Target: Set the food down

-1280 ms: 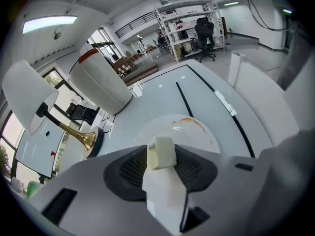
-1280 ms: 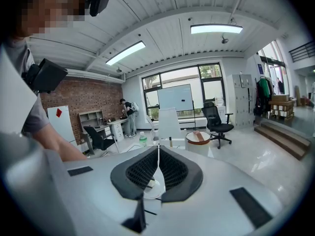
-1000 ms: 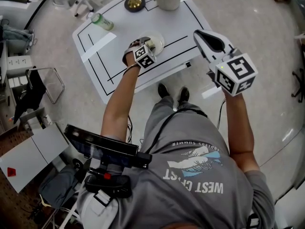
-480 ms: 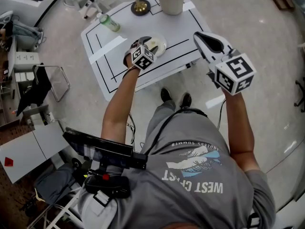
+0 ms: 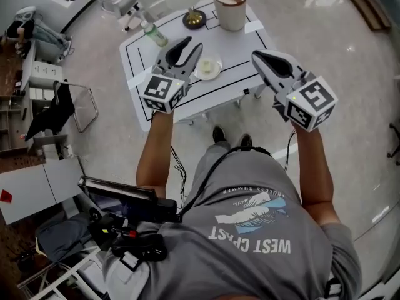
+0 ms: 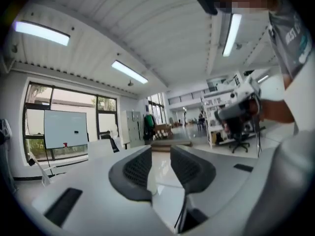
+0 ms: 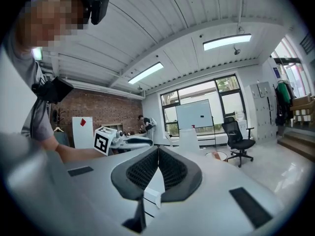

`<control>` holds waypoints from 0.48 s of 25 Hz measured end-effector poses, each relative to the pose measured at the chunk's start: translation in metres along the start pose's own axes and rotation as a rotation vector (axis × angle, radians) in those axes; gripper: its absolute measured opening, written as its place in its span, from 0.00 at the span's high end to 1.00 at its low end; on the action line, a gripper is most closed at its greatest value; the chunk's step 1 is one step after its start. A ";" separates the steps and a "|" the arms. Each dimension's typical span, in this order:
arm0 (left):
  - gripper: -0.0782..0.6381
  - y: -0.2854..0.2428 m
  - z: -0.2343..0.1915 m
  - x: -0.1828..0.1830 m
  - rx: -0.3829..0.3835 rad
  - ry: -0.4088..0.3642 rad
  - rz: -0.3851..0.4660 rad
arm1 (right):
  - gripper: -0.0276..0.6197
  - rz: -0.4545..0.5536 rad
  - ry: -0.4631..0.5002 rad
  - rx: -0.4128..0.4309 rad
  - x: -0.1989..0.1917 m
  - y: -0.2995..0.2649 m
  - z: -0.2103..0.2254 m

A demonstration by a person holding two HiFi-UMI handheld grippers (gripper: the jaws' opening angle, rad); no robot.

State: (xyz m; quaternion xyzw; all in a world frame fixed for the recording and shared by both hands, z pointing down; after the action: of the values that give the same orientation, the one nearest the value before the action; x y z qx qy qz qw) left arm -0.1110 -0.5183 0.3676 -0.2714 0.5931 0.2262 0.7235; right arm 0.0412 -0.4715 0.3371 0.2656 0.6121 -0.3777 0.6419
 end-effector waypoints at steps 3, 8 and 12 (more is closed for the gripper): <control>0.88 0.044 0.018 0.072 0.020 0.014 0.221 | 0.95 0.047 0.029 0.056 0.014 0.015 -0.014; 0.88 0.122 0.047 0.133 0.078 0.016 0.381 | 0.95 0.109 0.056 0.083 0.039 0.045 -0.032; 0.88 0.153 0.060 0.133 0.131 0.001 0.372 | 0.95 0.131 0.077 0.086 0.047 0.058 -0.037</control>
State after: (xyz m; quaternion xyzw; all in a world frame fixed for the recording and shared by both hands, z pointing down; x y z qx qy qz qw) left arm -0.1406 -0.3635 0.2270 -0.1094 0.6470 0.3168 0.6849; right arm 0.0645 -0.4161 0.2795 0.3467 0.6010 -0.3501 0.6293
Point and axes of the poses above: the fingertips, and each gripper's own axes: y backward along the fingers, z to its right, x out of its top, the point moved 1 cm from there along y, backward along the fingers, and after that the axes turned 7 degrees about -x, right-handed, at the moved point
